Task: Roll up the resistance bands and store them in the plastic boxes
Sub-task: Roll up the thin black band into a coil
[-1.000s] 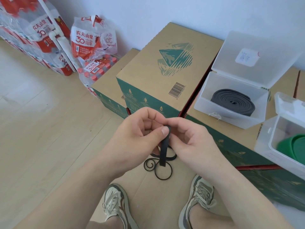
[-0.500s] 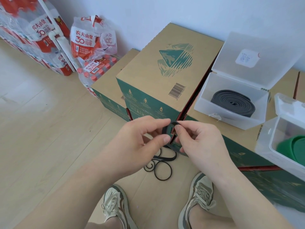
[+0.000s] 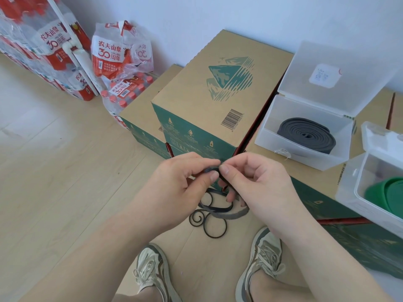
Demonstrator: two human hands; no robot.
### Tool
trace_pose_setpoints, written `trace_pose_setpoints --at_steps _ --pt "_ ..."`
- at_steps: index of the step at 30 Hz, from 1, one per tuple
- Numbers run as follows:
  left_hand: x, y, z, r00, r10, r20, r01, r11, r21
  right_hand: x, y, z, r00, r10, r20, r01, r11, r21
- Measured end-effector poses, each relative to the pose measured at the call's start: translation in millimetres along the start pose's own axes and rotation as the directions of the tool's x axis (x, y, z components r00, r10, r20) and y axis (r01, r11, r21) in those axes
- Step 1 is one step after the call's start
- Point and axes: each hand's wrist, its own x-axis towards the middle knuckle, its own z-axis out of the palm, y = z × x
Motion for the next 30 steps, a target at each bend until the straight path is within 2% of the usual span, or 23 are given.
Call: trace_pose_setpoints --at_steps 3,5,8,11,15,18,25,30 --pt "-1.1 1.7 1.0 0.999 -0.04 0.019 0.04 0.999 -0.012 1.3 3.1 0.8 0.998 -0.045 -0.044 0.04 0.992 -0.122" --pt "-0.9 1.2 1.5 0.994 -0.094 0.052 0.098 0.992 -0.078 2.1 6.8 1.7 0.994 -0.085 -0.072 0.069 0.976 -0.207" --pt "-0.8 -0.7 2.3 0.984 -0.148 0.101 0.161 0.978 -0.132 1.6 10.7 2.1 0.988 -0.121 -0.09 0.093 0.959 -0.268" --pt "-0.6 -0.5 3.7 0.983 -0.152 0.104 0.161 0.983 -0.088 0.9 9.5 3.0 0.989 -0.115 -0.095 0.087 0.962 -0.257" --pt "0.7 -0.6 1.9 0.987 -0.157 0.024 0.158 0.982 -0.104 0.5 3.6 2.8 0.998 -0.044 -0.055 0.034 0.984 -0.172" --pt "1.3 0.2 1.4 0.989 -0.145 -0.007 0.144 0.983 -0.111 -0.2 1.2 3.3 0.997 -0.065 -0.048 0.058 0.989 -0.135" --pt "-0.3 2.3 3.6 0.993 -0.018 0.118 0.015 1.0 0.027 0.8 4.0 3.1 0.992 -0.084 -0.089 0.067 0.982 -0.179" --pt "1.8 -0.2 5.7 0.998 -0.066 0.018 0.067 0.998 -0.014 -2.6 -0.1 4.9 0.995 -0.079 -0.052 0.07 0.985 -0.159"
